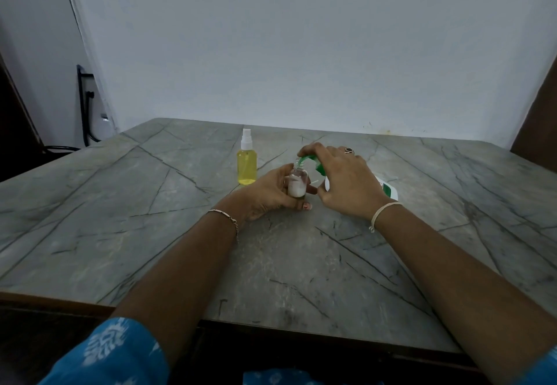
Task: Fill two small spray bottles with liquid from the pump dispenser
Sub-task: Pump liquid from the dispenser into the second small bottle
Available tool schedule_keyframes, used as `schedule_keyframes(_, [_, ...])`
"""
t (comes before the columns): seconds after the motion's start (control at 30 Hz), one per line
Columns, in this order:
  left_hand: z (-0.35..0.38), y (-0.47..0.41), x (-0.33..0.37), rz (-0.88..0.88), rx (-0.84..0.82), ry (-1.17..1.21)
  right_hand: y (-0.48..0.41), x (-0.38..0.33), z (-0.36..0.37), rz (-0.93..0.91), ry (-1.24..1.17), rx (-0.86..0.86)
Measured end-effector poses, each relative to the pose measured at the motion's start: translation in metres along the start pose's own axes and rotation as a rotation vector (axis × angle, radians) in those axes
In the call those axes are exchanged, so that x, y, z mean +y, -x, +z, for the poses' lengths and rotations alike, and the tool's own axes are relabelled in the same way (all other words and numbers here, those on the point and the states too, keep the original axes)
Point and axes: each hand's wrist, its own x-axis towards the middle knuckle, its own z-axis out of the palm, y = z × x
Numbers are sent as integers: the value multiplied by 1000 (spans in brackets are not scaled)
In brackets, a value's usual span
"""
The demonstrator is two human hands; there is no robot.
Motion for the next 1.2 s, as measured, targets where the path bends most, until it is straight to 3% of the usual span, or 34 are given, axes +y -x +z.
schedule_keyframes(0.67, [0,-2,-1,-11,3,-43,-2,3,-2,-12,-112,-37])
schedule_keyframes(1.2, [-2,-4,-5,-13,4,-38,-1,2,1,-7,-61,-19])
